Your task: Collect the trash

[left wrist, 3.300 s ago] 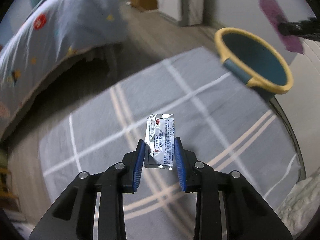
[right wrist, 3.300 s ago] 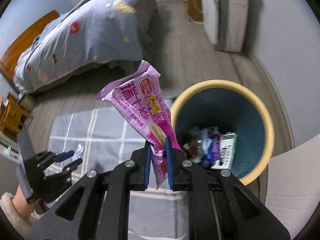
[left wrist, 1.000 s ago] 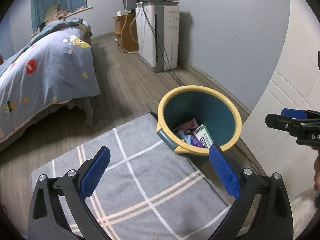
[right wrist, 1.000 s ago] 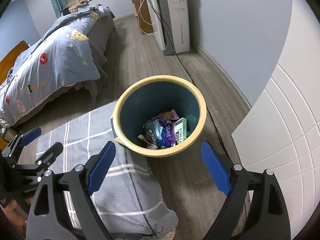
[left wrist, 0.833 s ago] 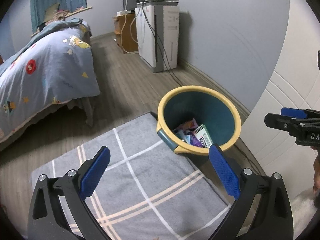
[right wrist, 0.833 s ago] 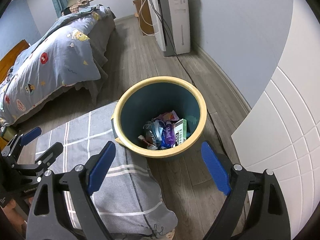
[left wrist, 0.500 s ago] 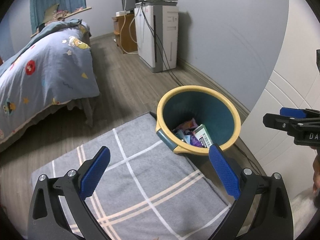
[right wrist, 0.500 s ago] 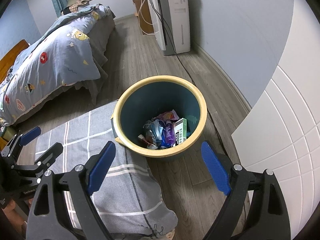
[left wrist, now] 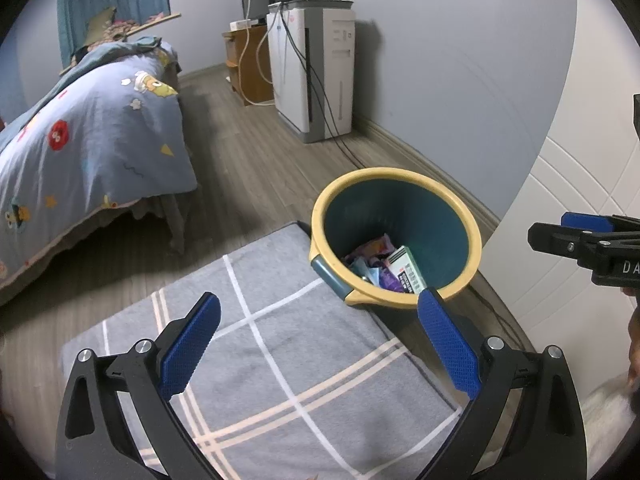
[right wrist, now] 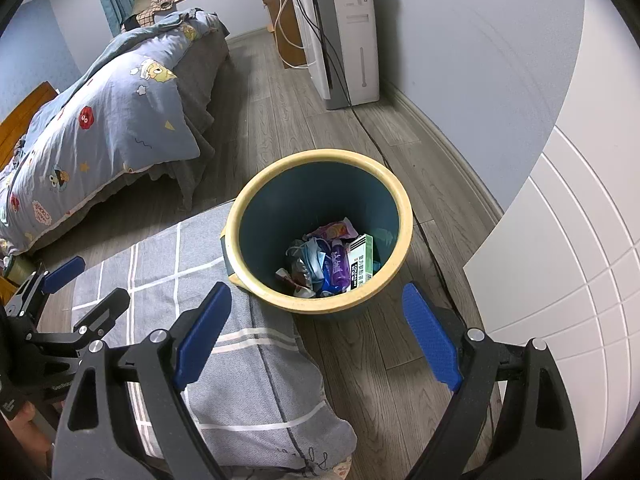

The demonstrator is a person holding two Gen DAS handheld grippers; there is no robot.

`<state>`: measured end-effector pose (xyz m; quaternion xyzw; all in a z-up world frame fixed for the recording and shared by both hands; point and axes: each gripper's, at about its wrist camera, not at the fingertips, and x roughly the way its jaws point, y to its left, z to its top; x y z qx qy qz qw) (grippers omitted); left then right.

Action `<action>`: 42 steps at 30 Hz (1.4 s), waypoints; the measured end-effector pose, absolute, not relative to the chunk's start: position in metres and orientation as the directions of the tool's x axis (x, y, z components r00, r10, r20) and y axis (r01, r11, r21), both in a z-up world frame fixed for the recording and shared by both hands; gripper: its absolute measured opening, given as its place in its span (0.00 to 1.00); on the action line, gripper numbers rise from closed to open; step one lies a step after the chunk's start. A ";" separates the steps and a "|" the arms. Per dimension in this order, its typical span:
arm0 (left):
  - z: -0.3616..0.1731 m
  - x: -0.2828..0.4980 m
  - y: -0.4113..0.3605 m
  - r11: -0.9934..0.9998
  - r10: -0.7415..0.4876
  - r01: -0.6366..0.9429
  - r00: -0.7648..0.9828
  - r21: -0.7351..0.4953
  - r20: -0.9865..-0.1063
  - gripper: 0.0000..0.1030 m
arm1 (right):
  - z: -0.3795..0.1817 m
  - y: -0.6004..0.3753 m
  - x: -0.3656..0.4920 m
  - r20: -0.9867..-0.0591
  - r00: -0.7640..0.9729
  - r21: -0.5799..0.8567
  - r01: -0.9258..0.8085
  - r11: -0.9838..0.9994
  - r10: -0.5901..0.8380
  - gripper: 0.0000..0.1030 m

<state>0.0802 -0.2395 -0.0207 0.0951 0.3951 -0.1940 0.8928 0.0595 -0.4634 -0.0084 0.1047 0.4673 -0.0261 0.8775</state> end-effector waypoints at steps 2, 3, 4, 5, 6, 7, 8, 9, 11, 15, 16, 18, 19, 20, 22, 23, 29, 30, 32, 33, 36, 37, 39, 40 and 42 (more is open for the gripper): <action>-0.021 0.080 -0.239 0.906 -0.272 0.422 0.612 0.016 -0.742 0.95 | -0.008 -0.463 0.059 -0.826 0.562 0.159 0.144 0.977 0.052 0.83; -0.021 0.080 -0.239 0.907 -0.271 0.422 0.613 0.017 -0.742 0.95 | -0.008 -0.463 0.059 -0.826 0.562 0.159 0.144 0.977 0.052 0.83; -0.021 0.080 -0.240 0.907 -0.271 0.422 0.613 0.017 -0.742 0.95 | -0.008 -0.463 0.059 -0.826 0.561 0.159 0.144 0.977 0.052 0.83; -0.021 0.080 -0.240 0.907 -0.271 0.421 0.613 0.017 -0.742 0.95 | -0.008 -0.463 0.059 -0.826 0.562 0.160 0.144 0.977 0.052 0.83; -0.021 0.080 -0.240 0.907 -0.272 0.421 0.613 0.016 -0.742 0.95 | -0.008 -0.464 0.059 -0.826 0.562 0.160 0.144 0.977 0.052 0.83; -0.021 0.080 -0.239 0.907 -0.272 0.421 0.612 0.016 -0.742 0.95 | -0.008 -0.464 0.060 -0.826 0.561 0.159 0.144 0.977 0.052 0.83; -0.021 0.080 -0.240 0.907 -0.271 0.421 0.613 0.017 -0.742 0.95 | -0.008 -0.464 0.060 -0.826 0.561 0.158 0.143 0.977 0.051 0.83; -0.021 0.080 -0.239 0.906 -0.272 0.422 0.612 0.017 -0.743 0.95 | -0.008 -0.464 0.060 -0.826 0.561 0.158 0.144 0.977 0.051 0.83; -0.020 0.080 -0.239 0.906 -0.273 0.423 0.612 0.016 -0.742 0.95 | -0.009 -0.464 0.060 -0.827 0.560 0.159 0.144 0.977 0.052 0.83; -0.020 0.080 -0.240 0.906 -0.271 0.423 0.612 0.018 -0.743 0.95 | -0.009 -0.463 0.059 -0.827 0.561 0.158 0.145 0.977 0.051 0.83; -0.020 0.080 -0.240 0.906 -0.270 0.422 0.612 0.018 -0.743 0.95 | -0.009 -0.463 0.059 -0.827 0.560 0.158 0.146 0.977 0.051 0.83; -0.020 0.080 -0.240 0.907 -0.272 0.422 0.611 0.015 -0.743 0.95 | -0.009 -0.463 0.059 -0.827 0.560 0.159 0.146 0.976 0.051 0.83; -0.021 0.080 -0.240 0.906 -0.273 0.422 0.610 0.014 -0.744 0.95 | -0.009 -0.462 0.059 -0.826 0.561 0.159 0.146 0.976 0.051 0.83; -0.022 0.080 -0.240 0.906 -0.273 0.423 0.610 0.015 -0.744 0.95 | -0.009 -0.462 0.059 -0.827 0.561 0.159 0.146 0.976 0.051 0.83; -0.022 0.080 -0.240 0.906 -0.273 0.424 0.610 0.015 -0.744 0.95 | -0.008 -0.463 0.059 -0.827 0.560 0.159 0.145 0.977 0.051 0.83; -0.022 0.080 -0.241 0.905 -0.274 0.425 0.610 0.015 -0.744 0.95 | -0.008 -0.463 0.059 -0.827 0.560 0.158 0.145 0.977 0.051 0.83; -0.024 0.080 -0.240 0.904 -0.278 0.427 0.606 0.010 -0.746 0.95 | -0.010 -0.463 0.057 -0.828 0.558 0.158 0.146 0.977 0.050 0.83; -0.024 0.079 -0.241 0.903 -0.280 0.429 0.604 0.008 -0.746 0.95 | -0.009 -0.463 0.058 -0.828 0.559 0.157 0.146 0.977 0.049 0.83; -0.025 0.079 -0.239 0.901 -0.282 0.433 0.601 0.008 -0.748 0.95 | -0.010 -0.463 0.057 -0.828 0.559 0.157 0.146 0.977 0.050 0.83; -0.025 0.079 -0.240 0.901 -0.282 0.433 0.600 0.008 -0.748 0.95 | -0.010 -0.463 0.057 -0.828 0.559 0.157 0.146 0.977 0.049 0.83; -0.026 0.079 -0.240 0.902 -0.282 0.432 0.601 0.007 -0.748 0.95 | -0.011 -0.464 0.057 -0.828 0.558 0.157 0.145 0.977 0.050 0.83; -0.025 0.079 -0.240 0.902 -0.282 0.433 0.601 0.008 -0.748 0.95 | -0.010 -0.464 0.058 -0.828 0.559 0.157 0.145 0.977 0.050 0.83; -0.026 0.079 -0.240 0.902 -0.282 0.432 0.601 0.007 -0.748 0.95 | -0.010 -0.464 0.057 -0.828 0.558 0.157 0.146 0.977 0.049 0.83; -0.025 0.079 -0.240 0.902 -0.283 0.433 0.601 0.006 -0.748 0.95 | -0.010 -0.463 0.058 -0.828 0.558 0.157 0.146 0.977 0.050 0.83; -0.026 0.078 -0.240 0.900 -0.287 0.436 0.600 0.004 -0.747 0.95 | -0.010 -0.463 0.058 -0.828 0.558 0.157 0.146 0.977 0.049 0.83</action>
